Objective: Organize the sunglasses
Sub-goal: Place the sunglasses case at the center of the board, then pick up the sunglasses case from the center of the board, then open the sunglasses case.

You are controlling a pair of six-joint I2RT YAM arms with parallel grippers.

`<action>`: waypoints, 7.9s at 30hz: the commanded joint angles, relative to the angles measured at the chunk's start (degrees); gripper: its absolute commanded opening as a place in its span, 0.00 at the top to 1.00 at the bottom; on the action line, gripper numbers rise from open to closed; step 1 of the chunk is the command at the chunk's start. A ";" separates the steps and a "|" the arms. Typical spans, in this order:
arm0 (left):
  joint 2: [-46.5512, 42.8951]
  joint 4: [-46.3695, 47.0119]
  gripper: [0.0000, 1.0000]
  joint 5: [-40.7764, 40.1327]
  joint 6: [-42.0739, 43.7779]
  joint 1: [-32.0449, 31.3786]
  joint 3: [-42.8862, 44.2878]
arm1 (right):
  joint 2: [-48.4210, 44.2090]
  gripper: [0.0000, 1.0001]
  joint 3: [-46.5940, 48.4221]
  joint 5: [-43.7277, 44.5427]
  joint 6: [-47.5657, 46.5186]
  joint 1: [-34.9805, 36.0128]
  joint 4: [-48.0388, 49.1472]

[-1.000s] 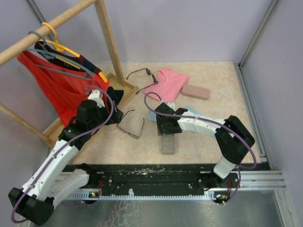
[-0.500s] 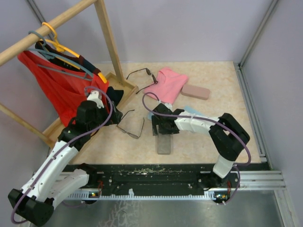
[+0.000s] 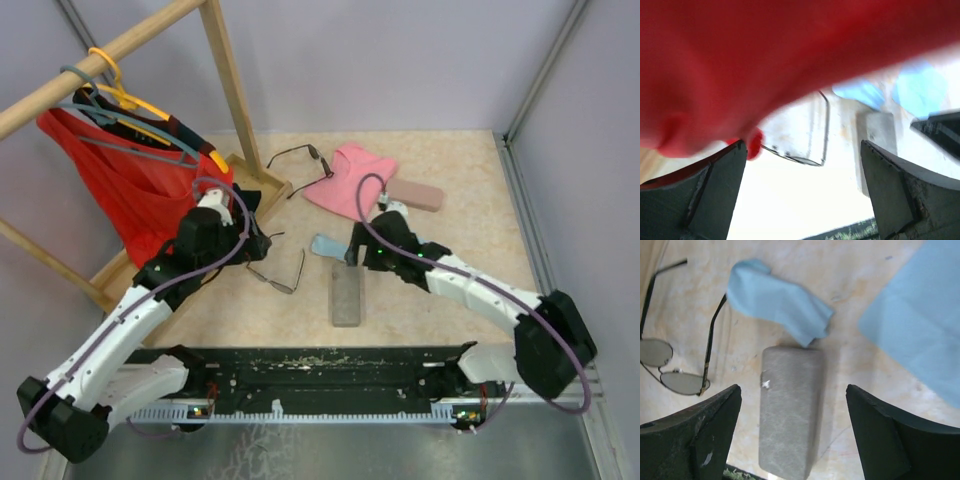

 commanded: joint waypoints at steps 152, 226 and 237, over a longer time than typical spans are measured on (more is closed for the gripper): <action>8.46 47.43 1.00 36.14 18.94 -36.67 19.43 | -35.74 0.09 -9.28 -61.31 6.56 -9.56 78.65; 0.79 30.20 0.00 -1.08 23.67 -36.67 17.86 | -44.99 1.00 -11.81 -32.00 -16.38 -8.45 38.16; -4.90 25.73 0.01 -5.20 19.20 -36.67 15.98 | -48.91 1.00 -16.63 -33.16 -17.23 -8.45 47.94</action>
